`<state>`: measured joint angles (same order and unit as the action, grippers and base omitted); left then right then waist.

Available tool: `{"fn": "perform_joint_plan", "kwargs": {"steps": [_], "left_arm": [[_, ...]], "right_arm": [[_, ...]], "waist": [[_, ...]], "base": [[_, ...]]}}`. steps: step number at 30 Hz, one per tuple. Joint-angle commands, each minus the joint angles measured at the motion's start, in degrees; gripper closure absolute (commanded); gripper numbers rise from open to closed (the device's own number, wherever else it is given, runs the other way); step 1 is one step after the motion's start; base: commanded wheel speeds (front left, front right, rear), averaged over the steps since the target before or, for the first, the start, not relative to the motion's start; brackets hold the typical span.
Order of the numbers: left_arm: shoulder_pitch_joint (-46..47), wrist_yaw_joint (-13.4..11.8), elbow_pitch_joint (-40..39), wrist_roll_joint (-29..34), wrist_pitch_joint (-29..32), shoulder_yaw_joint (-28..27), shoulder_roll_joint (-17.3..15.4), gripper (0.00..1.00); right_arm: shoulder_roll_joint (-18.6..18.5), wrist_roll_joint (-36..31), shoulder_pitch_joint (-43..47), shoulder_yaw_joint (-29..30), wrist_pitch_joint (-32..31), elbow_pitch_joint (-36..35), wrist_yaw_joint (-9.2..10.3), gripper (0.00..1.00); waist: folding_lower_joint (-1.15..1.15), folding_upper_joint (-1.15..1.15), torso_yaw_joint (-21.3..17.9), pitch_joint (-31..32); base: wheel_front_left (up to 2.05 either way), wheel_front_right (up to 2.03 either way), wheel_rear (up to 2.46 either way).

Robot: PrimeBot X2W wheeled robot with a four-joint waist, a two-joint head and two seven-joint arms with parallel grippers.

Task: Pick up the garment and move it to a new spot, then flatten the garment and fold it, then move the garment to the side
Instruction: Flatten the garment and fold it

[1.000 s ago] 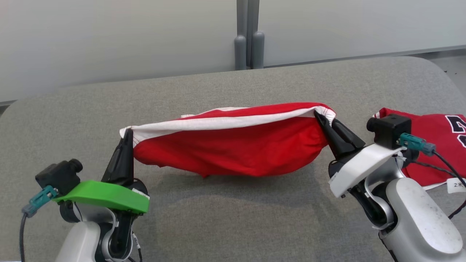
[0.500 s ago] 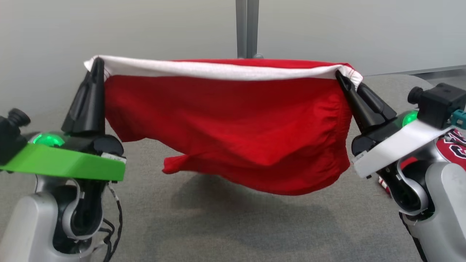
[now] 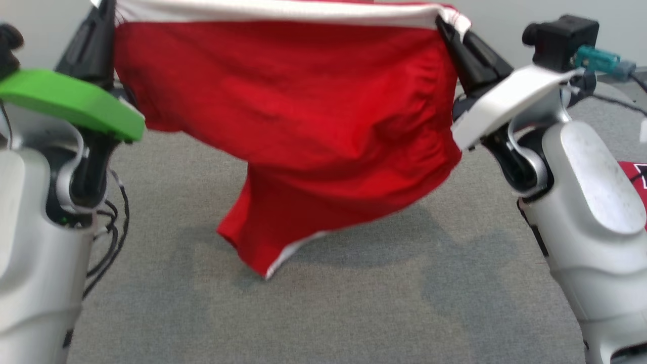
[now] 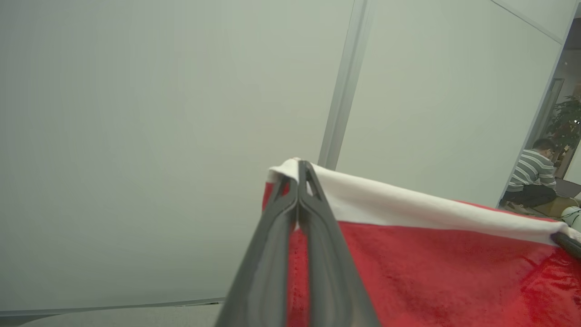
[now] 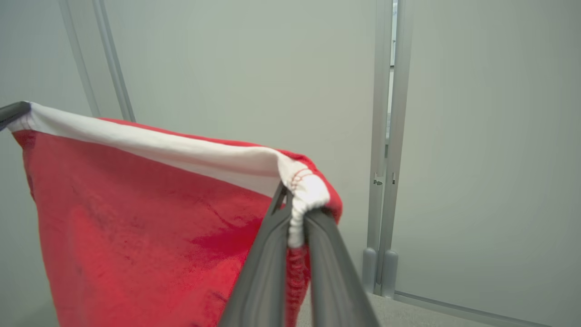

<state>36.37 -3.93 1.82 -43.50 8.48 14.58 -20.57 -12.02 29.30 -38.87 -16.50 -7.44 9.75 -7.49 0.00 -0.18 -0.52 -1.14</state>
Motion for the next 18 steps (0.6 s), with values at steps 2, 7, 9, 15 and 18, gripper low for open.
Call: {"fn": "perform_joint_plan", "kwargs": {"steps": [2,7,9,15,18], "left_arm": [[8.42,1.53,6.61,1.98,-2.45,-0.31,0.07,1.0],[19.67,3.63,14.3,4.24,-8.16,-0.66,1.21,1.0],[21.64,4.53,16.42,4.58,-9.88,-0.32,2.05,1.0],[11.53,7.92,19.87,2.69,-16.05,1.65,5.1,1.0],[2.93,8.83,20.04,0.56,-18.74,1.73,6.41,1.0]], "right_arm": [[1.3,-2.76,-8.37,-0.06,5.84,8.67,0.01,1.0],[2.51,-7.94,-19.38,-1.42,17.06,21.66,0.04,1.0],[2.97,-8.68,-21.44,-2.48,19.67,26.36,0.05,1.0],[2.27,-4.7,-16.36,-10.9,22.49,34.47,0.04,1.0],[1.01,-2.36,-11.76,-14.9,22.7,33.28,0.03,1.0]], "waist": [[0.0,0.18,1.28,-4.37],[0.0,0.18,2.43,-7.48],[0.0,0.18,3.09,-8.56],[0.0,0.18,5.15,-11.52],[0.0,0.18,5.46,-12.32]], "base": [[0.0,0.0,0.0],[0.0,0.0,0.0],[0.0,0.0,0.0],[0.0,0.0,0.0],[0.0,0.0,0.0]]}}
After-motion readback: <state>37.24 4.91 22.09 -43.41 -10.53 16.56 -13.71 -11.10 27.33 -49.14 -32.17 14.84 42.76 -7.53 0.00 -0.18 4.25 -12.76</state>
